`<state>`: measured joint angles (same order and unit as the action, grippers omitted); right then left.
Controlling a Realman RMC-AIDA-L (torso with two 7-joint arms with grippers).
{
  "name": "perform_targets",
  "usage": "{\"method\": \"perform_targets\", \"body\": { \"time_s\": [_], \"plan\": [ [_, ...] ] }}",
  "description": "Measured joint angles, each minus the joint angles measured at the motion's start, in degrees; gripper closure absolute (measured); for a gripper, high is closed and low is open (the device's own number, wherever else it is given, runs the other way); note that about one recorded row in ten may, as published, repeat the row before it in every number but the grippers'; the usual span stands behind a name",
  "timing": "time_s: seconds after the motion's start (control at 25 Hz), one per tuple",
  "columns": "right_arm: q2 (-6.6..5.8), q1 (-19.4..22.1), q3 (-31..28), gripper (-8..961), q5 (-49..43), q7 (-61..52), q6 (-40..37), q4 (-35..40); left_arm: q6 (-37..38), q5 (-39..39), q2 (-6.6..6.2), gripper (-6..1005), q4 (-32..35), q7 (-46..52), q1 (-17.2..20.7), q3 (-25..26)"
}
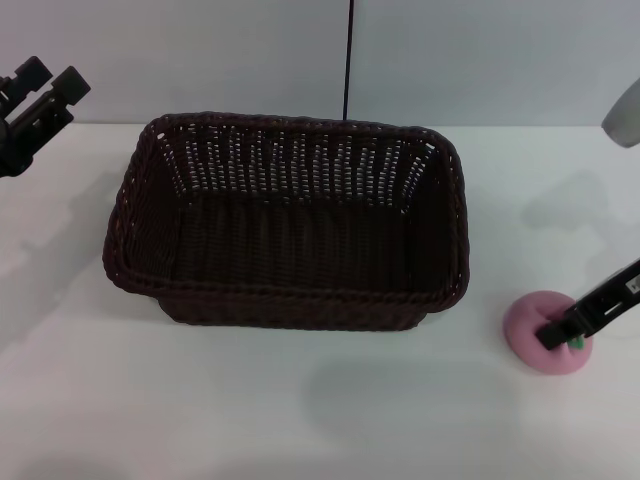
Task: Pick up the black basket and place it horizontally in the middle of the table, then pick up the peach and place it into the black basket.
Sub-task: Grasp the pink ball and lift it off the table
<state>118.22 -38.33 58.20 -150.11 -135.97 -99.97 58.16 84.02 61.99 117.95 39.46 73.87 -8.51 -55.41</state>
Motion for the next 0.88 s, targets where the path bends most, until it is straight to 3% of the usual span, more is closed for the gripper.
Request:
{"method": "perform_targets", "body": {
  "time_s": [0.28,0.56,0.72,0.88],
  "plan": [
    [-0.06,1.57,-2.06,916,4.37,0.21,-4.46,7.25,0.00,0.04,0.00,287,-0.04,0.08,-0.02,0.04],
    [-0.13,4.13,-4.38,922,9.00,-0.36,-10.40,17.70,0.10,0.01,0.00,287,-0.09,-0.03,0.22,0.04],
    [-0.01,4.69,-9.55,914,12.92,-0.39,-15.82,23.85,0.18,-0.06,0.00,287,-0.09,-0.14,0.25,0.04],
    [-0.84,4.87,-14.80,906,21.76,-0.49,-20.92,28.37,0.48,-0.17,0.00,287,-0.09,-0.19,0.24,0.38]
  ]
}}
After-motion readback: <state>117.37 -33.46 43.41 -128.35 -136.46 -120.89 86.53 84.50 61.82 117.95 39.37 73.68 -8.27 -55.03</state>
